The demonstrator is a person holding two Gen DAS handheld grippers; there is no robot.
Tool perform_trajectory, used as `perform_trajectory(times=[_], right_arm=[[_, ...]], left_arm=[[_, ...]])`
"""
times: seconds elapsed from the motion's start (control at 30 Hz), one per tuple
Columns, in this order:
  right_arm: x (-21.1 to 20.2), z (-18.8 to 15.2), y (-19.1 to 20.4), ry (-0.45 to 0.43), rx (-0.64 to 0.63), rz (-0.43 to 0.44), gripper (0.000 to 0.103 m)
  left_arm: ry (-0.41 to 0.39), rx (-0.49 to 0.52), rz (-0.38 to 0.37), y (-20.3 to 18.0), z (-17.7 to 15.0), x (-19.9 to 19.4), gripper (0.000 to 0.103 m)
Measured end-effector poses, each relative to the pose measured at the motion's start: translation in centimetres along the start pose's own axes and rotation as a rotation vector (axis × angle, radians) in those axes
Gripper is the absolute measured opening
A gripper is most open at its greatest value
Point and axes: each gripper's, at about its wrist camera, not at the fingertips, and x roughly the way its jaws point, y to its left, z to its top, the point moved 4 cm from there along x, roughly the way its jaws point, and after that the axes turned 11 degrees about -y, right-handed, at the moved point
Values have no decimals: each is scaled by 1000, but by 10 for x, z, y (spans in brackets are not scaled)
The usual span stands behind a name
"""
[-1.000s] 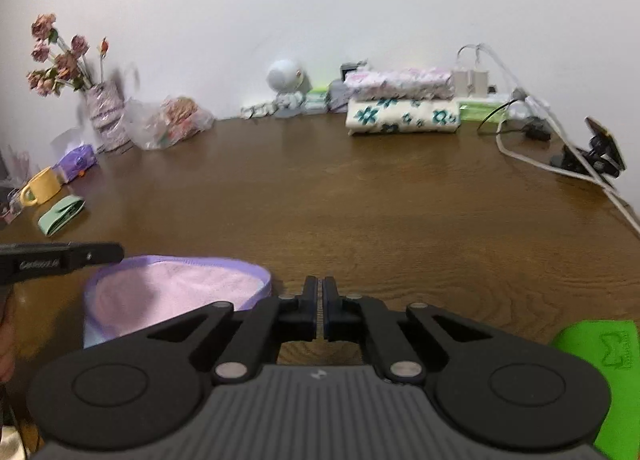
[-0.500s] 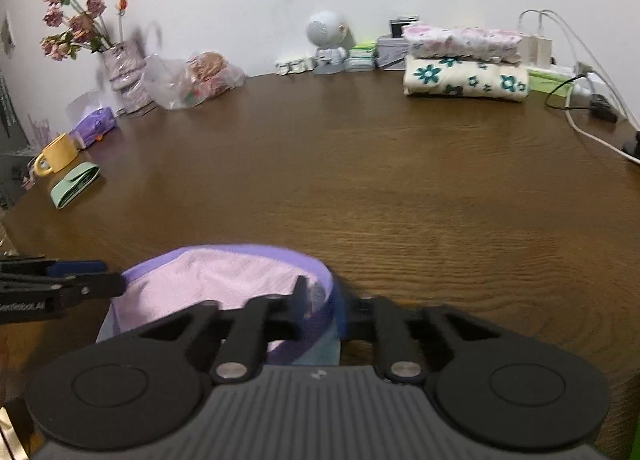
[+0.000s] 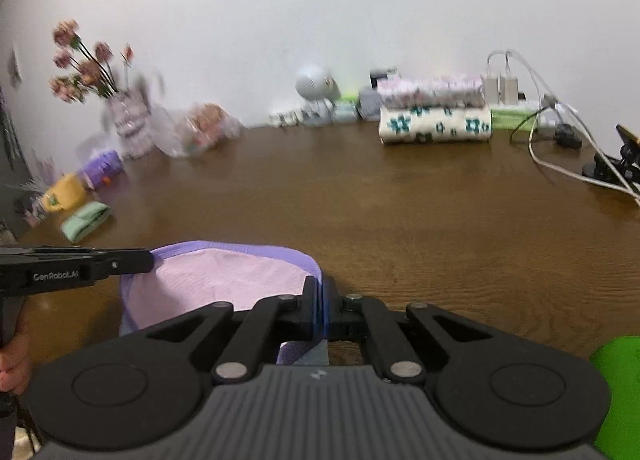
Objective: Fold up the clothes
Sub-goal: 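Release the folded garment with both grippers and pull back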
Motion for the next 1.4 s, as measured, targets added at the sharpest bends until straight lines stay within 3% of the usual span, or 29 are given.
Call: perform_trajectory(times=[0.1,0.3,0.37,0.5,0.57,0.63,0.7,0.77,0.83,0.9,1.03,1.1,1.2,1.3,1.4], right_arm=[[-28,4,-2,-51,-13,61,2],[-92,-24,6,-125,-126,285,2],[-109,-40,11,-89,-188,343,2],[-118,-68,16,73,-327,336,2],[-122,-68,17,101,-333,341,4],[-133,-60,19,69,-331,365,9],[-142,-51,22,-2,-309,378,32],[-143,-42,25,-69,-275,376,44],[-127,-37,26,-86,-254,349,45],[-102,-37,25,-46,-222,327,46],[-63,-46,21,62,-150,316,44],[-60,-52,21,84,-133,343,14],[-74,-53,29,55,-179,406,4],[-109,-54,48,9,-268,572,4],[-126,-72,63,93,-397,648,5]], left_arm=[[-63,22,-51,-6,-2,-30,1],[-55,31,-122,-7,-44,-84,1],[-58,10,-165,-7,-62,-96,2],[-38,66,-291,-27,-90,-112,9],[-22,90,-374,-36,-94,-119,11],[-71,67,-412,-37,-86,-125,15],[-103,61,-407,-37,-77,-124,35],[-110,84,-405,-42,-73,-117,37],[-88,120,-411,-51,-73,-109,37],[-67,163,-403,-60,-75,-102,37],[-88,179,-396,-59,-73,-111,39],[-90,167,-352,-50,-63,-110,46],[-93,149,-288,-37,-49,-107,49],[-92,146,-237,-29,-36,-102,50],[-74,172,-240,-36,-34,-89,58]])
